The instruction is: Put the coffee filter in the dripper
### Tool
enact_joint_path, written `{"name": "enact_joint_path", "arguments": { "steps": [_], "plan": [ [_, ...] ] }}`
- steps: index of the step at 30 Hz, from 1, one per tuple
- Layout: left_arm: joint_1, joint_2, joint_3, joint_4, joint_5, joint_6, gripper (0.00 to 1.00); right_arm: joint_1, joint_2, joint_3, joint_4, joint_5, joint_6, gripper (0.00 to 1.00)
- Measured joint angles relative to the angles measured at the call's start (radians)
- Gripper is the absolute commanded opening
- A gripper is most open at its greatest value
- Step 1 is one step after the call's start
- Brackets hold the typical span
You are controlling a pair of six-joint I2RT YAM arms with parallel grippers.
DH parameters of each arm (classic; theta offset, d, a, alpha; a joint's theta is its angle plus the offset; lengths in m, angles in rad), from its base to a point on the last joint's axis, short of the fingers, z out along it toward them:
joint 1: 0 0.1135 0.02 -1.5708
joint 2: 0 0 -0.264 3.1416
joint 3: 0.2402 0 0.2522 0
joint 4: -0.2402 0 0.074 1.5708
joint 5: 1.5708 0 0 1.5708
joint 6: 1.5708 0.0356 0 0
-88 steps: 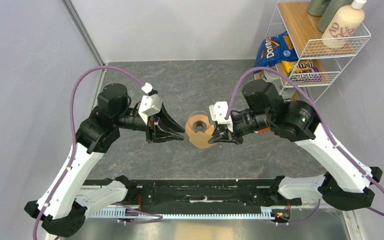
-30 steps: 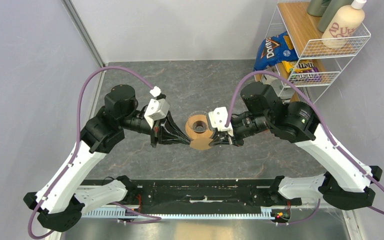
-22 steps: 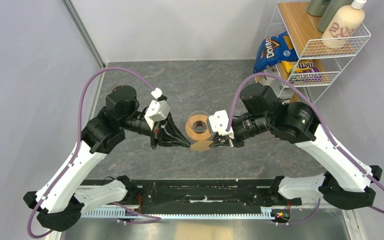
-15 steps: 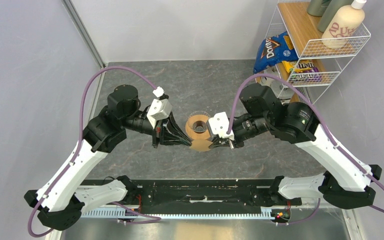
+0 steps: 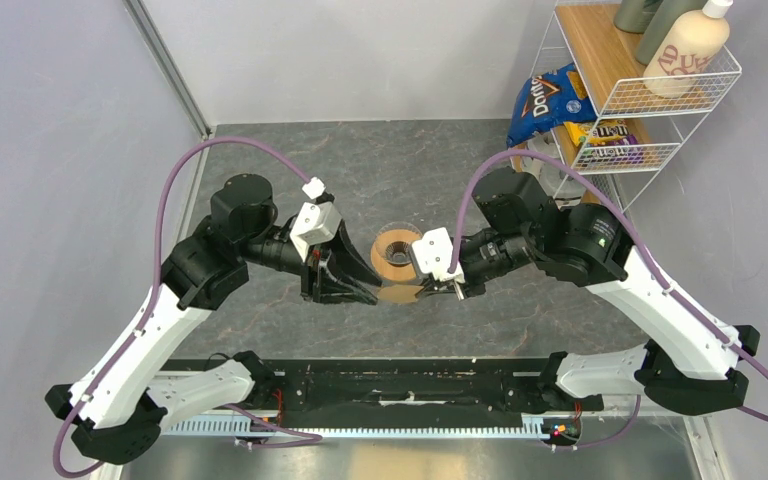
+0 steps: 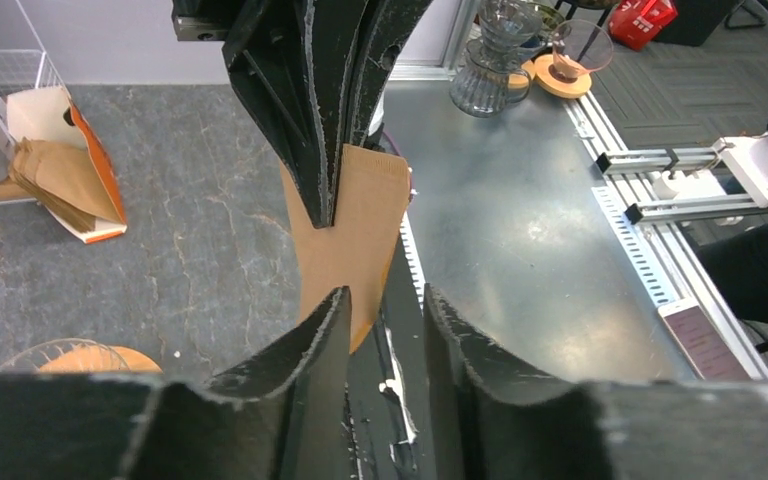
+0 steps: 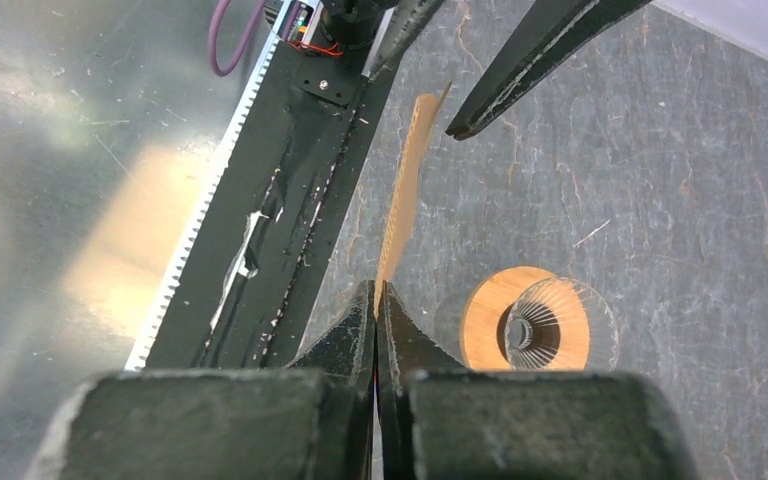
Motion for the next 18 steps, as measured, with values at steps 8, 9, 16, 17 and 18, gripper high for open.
{"name": "enact_joint_path", "arguments": {
  "steps": [8,9,16,17,18],
  "plan": [
    [-0.001,-0.024,-0.048,0.027,-0.067,-0.016,0.67,0.000,-0.008,-0.007,0.080,0.021,0.113,0.00],
    [-0.001,-0.032,-0.067,0.042,-0.080,-0.022,0.63,0.000,-0.015,-0.014,0.099,0.021,0.129,0.00],
    [-0.008,-0.045,-0.122,0.146,-0.132,-0.089,0.02,0.000,-0.058,-0.059,0.210,0.024,0.203,0.05],
    [-0.008,-0.047,-0.122,0.159,-0.136,-0.090,0.02,0.000,-0.062,-0.064,0.219,0.026,0.208,0.13],
    [-0.010,-0.050,-0.122,0.167,-0.142,-0.091,0.02,0.000,-0.065,-0.069,0.225,0.031,0.213,0.19]
  ]
}}
